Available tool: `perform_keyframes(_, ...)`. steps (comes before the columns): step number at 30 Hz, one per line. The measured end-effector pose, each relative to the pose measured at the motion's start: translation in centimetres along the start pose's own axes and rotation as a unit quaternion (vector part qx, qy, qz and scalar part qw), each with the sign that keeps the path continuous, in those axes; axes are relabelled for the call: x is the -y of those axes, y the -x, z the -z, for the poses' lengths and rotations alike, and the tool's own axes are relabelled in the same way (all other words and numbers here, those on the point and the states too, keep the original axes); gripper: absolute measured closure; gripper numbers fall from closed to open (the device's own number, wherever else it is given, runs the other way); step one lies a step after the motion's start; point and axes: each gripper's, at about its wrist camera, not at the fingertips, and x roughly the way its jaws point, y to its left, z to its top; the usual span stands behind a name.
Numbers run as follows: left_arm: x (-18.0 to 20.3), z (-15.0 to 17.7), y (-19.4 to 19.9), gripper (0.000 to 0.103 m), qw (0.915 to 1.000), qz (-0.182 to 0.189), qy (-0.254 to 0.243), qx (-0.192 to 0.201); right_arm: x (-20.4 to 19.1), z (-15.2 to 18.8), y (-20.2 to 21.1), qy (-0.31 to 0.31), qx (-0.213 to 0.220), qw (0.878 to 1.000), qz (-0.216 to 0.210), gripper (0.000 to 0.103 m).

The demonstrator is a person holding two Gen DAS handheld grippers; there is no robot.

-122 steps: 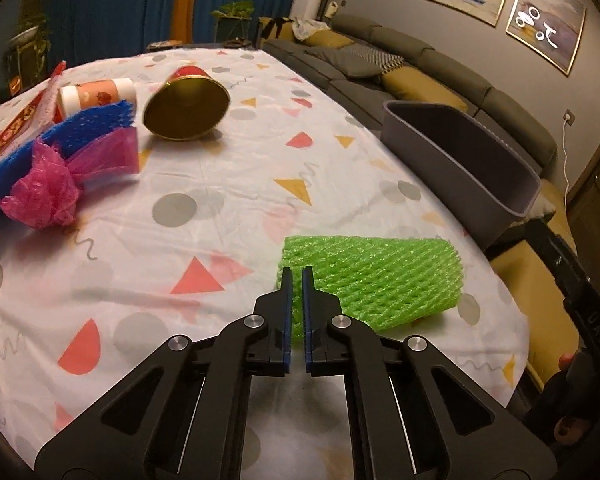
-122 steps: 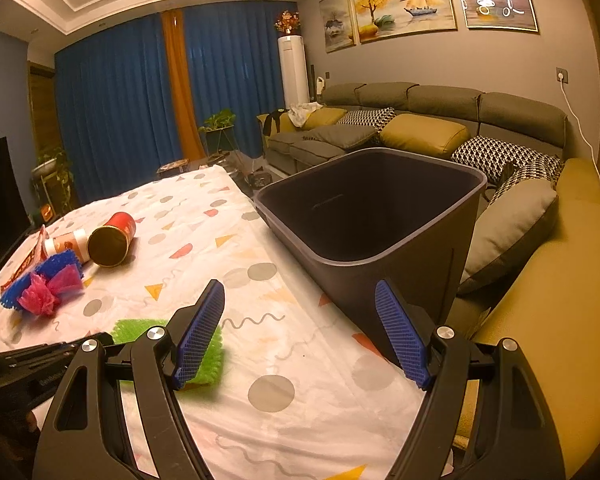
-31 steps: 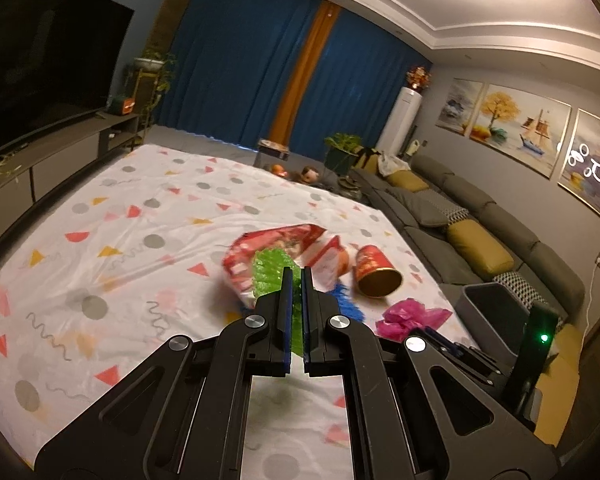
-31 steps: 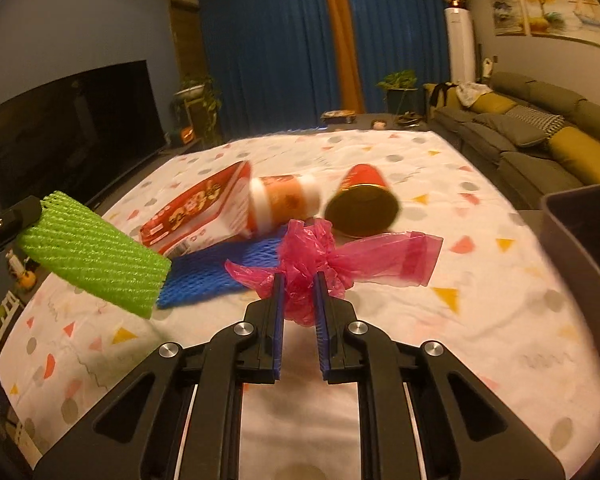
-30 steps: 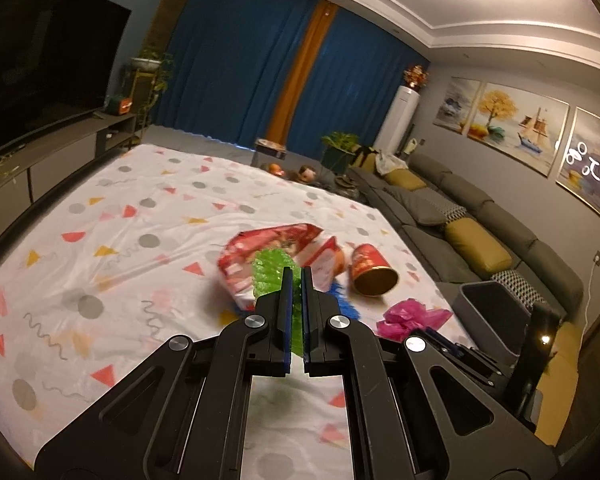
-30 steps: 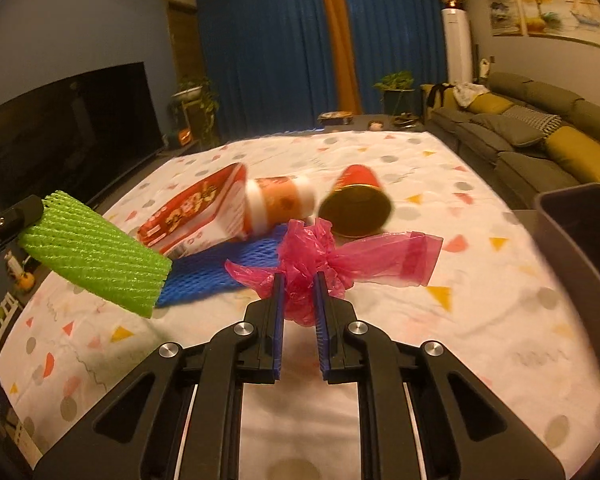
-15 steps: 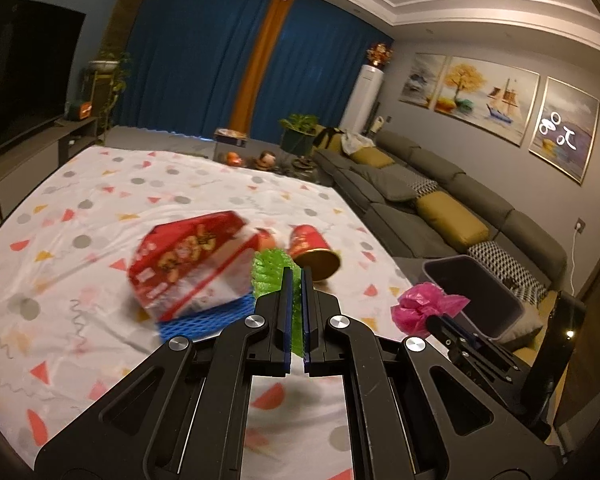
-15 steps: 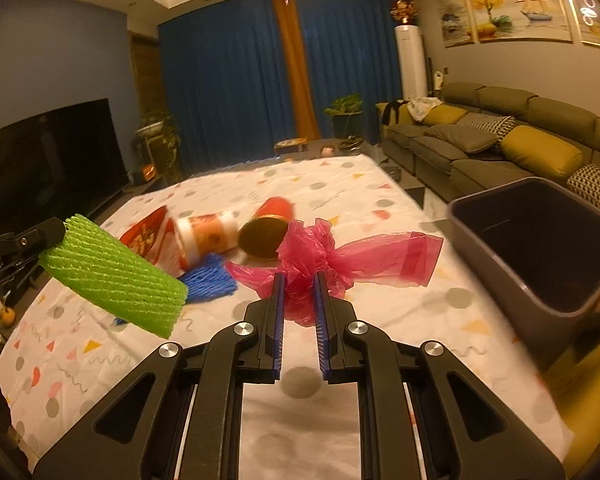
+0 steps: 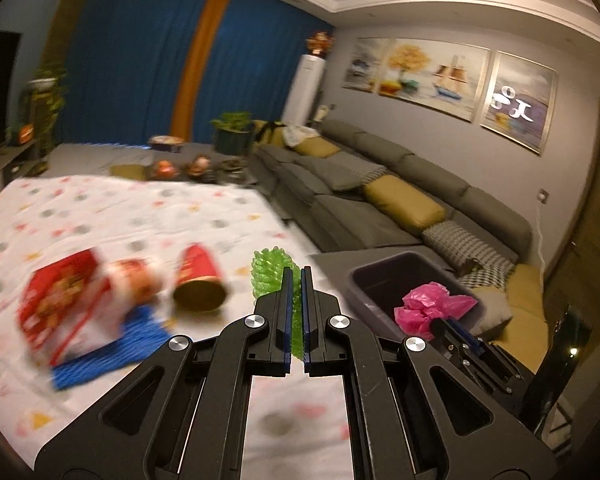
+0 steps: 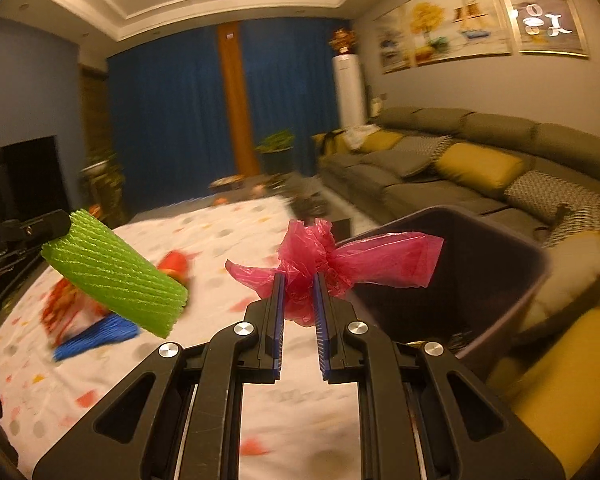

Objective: Collect trash
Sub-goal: 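Carry the green net and pink bag over the grey bin with both grippers, then open both grippers to drop the green net and pink bag into the bin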

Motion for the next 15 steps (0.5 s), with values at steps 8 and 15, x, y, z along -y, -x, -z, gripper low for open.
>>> perform_keyframes(8,7.8,-0.8,-7.3,0.100,0.9971,0.067,-0.034,-0.004,6.5,-0.8,-0.6,-0.040,0.015,0.997,0.065,0.088)
perform_keyframes(15,10.4,0.7,-12.7,0.100,0.9950,0.089,-0.034,-0.030,8.5,-0.2,-1.6,-0.048,0.008,0.996,0.077,0.088)
